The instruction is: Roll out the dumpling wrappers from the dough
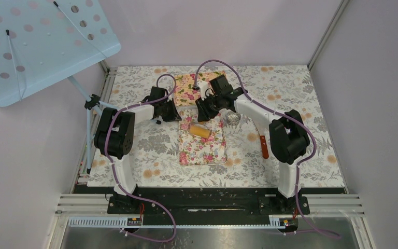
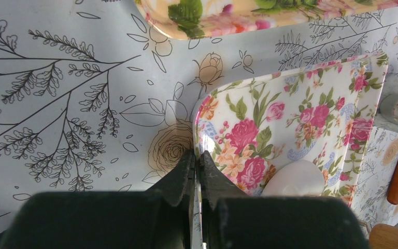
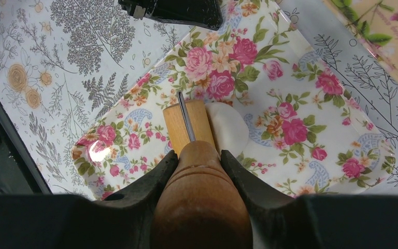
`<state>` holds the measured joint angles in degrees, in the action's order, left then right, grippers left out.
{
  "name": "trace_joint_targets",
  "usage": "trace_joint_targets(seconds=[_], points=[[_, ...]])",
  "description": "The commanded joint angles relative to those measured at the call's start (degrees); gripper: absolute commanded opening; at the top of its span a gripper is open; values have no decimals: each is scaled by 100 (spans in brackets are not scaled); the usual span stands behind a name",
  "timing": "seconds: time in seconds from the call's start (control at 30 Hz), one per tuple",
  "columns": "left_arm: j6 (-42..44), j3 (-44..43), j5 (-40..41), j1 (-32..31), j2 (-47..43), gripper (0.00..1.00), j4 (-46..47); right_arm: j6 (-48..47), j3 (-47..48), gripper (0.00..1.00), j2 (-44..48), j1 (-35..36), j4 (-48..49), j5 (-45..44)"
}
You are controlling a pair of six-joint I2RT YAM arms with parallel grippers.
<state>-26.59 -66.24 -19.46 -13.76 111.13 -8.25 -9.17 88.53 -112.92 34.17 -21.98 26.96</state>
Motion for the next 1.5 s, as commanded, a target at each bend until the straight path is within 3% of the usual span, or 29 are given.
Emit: trace_joint_targets(seconds=[0.0, 0.97, 1.2, 1.47], points=[[236, 57, -93, -38, 174, 0, -439, -390, -348, 0, -250, 162, -881, -468], [235, 53, -97, -39, 183, 0, -436, -873, 6, 0, -10, 274, -1682, 1086], [233, 50, -101, -39, 188, 0, -441, -1238, 148, 0, 927, 224, -1374, 122], [238, 51, -101, -36, 185, 0, -439, -1230, 207, 0, 1138, 116, -320, -480]])
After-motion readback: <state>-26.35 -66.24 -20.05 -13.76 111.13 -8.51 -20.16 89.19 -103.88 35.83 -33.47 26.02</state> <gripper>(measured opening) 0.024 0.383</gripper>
